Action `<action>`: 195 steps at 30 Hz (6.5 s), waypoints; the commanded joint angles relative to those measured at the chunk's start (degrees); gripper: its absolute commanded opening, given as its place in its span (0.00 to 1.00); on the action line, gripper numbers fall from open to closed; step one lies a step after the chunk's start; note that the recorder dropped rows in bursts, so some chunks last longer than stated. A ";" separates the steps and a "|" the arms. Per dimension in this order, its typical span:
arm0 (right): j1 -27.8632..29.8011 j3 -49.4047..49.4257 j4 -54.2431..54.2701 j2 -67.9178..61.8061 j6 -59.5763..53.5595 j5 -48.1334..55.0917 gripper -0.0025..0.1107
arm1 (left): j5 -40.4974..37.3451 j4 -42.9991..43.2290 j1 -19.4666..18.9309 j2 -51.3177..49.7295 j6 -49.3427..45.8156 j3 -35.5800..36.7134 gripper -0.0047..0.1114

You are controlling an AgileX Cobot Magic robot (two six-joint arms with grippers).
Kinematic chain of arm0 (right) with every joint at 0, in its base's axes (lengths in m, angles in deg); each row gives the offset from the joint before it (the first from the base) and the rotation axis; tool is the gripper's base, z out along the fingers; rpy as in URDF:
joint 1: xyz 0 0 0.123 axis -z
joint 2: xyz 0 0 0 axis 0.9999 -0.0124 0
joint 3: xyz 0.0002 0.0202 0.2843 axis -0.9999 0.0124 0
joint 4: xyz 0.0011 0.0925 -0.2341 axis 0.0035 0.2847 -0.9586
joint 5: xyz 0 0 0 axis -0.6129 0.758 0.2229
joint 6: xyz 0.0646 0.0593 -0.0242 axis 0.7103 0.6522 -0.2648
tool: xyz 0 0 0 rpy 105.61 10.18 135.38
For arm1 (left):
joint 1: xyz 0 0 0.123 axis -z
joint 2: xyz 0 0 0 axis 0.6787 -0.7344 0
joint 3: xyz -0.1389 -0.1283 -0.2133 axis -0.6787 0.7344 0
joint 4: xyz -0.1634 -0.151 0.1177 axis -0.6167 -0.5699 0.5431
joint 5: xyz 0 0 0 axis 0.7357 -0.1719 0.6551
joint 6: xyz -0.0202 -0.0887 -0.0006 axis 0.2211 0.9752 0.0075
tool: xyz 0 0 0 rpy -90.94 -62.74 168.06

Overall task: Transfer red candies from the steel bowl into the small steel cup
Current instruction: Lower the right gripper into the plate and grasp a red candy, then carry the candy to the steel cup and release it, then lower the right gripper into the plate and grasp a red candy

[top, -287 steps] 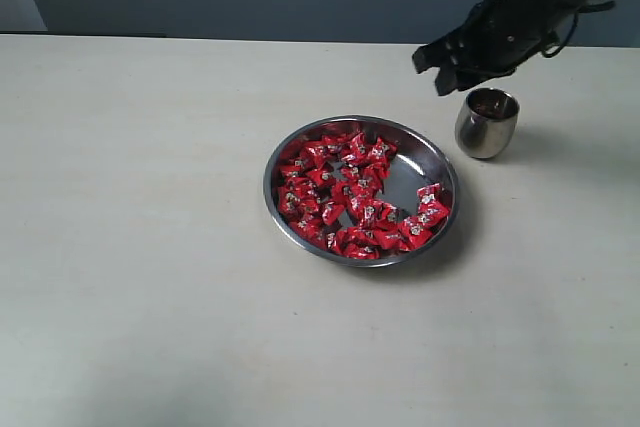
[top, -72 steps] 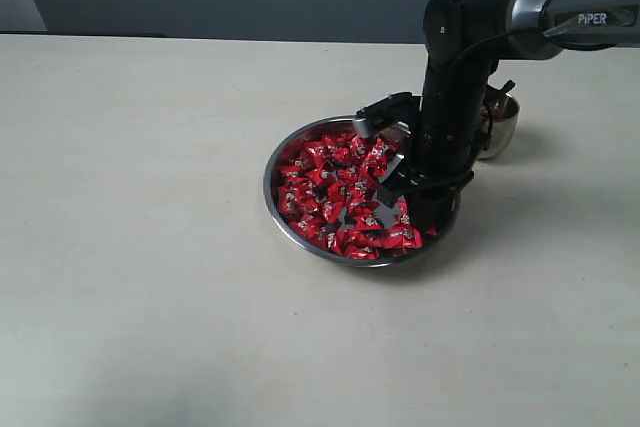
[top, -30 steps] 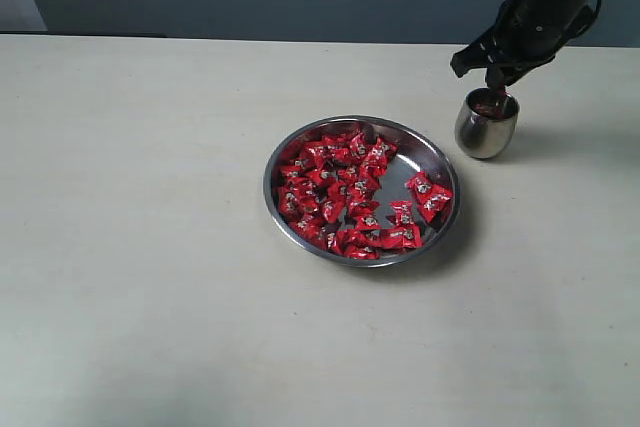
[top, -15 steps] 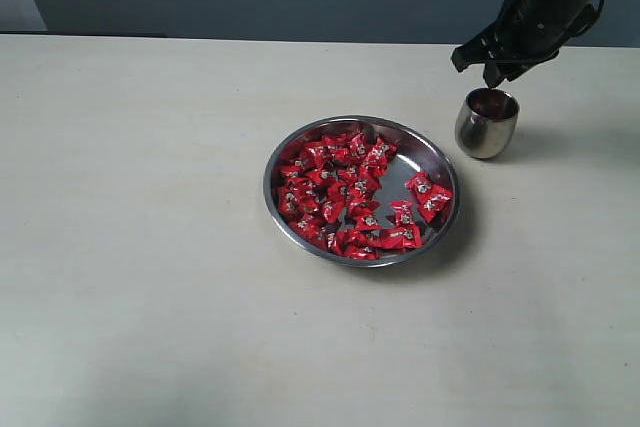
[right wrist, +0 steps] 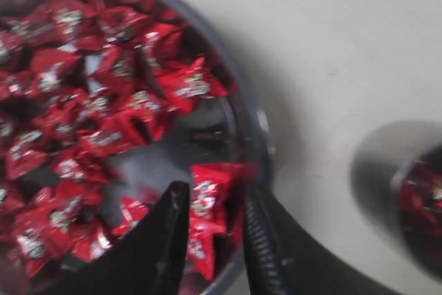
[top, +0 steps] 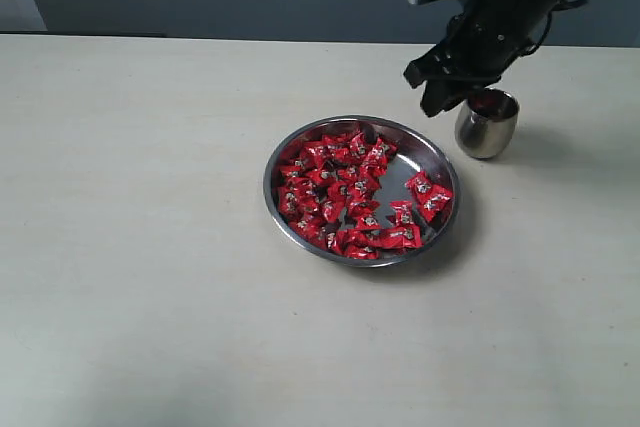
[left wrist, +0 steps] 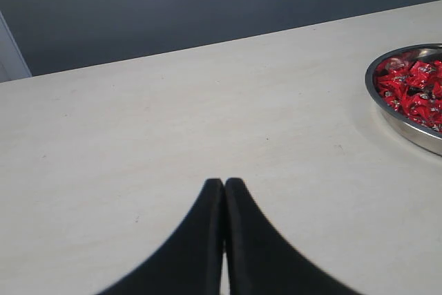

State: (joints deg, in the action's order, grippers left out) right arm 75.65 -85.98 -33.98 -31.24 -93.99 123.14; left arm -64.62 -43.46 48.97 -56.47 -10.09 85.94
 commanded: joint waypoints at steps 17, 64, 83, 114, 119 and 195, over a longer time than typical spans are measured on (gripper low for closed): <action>-5.77 -0.20 -0.47 -8.74 1.77 10.59 0.39 | 0.32 -0.07 0.17 0.25 0.33 -0.06 0.04; -5.67 -0.30 -7.09 -0.83 1.41 -2.22 0.07 | 0.32 -0.07 0.17 0.25 0.33 -0.06 0.04; 4.45 -0.30 -23.18 1.62 18.72 -10.70 0.07 | 0.32 -0.07 0.17 0.25 0.33 -0.06 0.04; 2.88 -0.30 3.94 2.23 -2.85 -0.94 0.07 | 0.32 -0.07 0.17 0.25 0.33 -0.06 0.04; -1.53 -0.30 6.28 0.88 -6.36 5.62 0.27 | 0.32 -0.07 0.17 0.25 0.33 -0.06 0.04; -9.70 -0.18 -2.48 -6.15 -2.77 9.49 0.02 | 0.32 -0.07 0.17 0.25 0.33 -0.06 0.04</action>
State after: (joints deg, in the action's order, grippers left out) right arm 65.70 -85.98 -34.13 -40.04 -96.78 133.29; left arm -64.62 -43.46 48.97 -56.47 -10.09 85.94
